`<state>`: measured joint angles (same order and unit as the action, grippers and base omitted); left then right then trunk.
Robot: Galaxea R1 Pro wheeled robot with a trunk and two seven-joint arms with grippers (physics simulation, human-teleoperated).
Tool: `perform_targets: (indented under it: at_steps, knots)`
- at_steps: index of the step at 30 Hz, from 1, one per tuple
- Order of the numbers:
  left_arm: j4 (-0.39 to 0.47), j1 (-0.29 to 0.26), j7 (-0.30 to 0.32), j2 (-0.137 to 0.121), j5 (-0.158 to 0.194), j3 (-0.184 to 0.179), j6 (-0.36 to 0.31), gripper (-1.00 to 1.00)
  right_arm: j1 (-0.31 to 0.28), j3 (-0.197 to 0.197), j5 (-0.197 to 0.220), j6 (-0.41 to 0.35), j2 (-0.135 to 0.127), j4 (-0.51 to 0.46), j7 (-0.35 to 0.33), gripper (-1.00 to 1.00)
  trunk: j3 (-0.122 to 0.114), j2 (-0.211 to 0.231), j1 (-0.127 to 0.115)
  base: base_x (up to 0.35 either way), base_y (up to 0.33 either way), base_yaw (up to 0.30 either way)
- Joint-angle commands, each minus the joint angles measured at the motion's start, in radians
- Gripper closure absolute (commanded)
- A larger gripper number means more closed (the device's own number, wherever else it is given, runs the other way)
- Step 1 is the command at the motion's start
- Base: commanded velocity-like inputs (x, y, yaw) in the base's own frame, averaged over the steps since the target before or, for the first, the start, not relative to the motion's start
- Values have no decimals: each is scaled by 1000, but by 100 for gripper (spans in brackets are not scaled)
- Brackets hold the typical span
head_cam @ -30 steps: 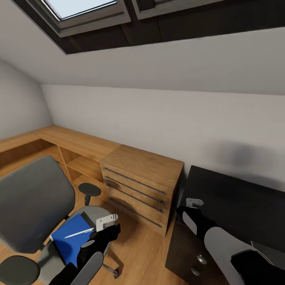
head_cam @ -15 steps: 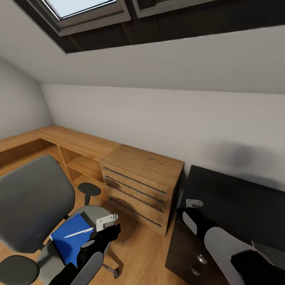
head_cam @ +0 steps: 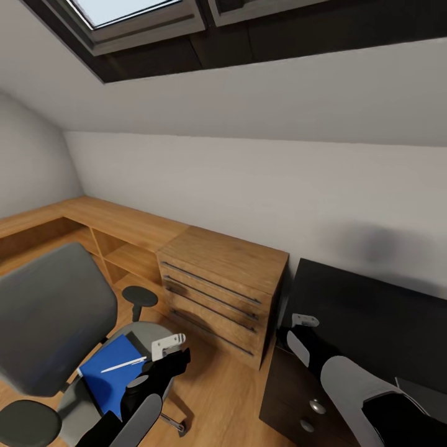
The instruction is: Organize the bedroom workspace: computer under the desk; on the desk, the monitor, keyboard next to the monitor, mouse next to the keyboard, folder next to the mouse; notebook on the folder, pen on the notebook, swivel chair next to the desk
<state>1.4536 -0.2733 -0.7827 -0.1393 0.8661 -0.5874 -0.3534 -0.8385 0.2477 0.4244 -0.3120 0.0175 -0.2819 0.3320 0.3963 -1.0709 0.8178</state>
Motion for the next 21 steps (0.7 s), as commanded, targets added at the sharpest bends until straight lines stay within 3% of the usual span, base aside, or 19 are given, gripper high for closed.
perform_targets:
  at_steps: [1,6,20,21]
  knots:
    - [2,-1,-7,-1,5,-2,-3,-100,-1,8,8,-6,-1,-2,7,-100,4,-8,4,0,0,0]
    - [2,-1,-7,-1,5,-2,-3,-100,-1,8,8,-6,-2,-2,7,-100,20,-43,23,0,0,0]
    - [2,-1,-7,-1,5,-2,-4,-100,-1,8,7,-6,-4,-3,7,-100,20,-43,23,0,0,0]
    - [2,-1,-7,-1,5,-2,-3,-100,-1,8,7,-6,-4,-3,7,100,20,-43,23,0,0,0]
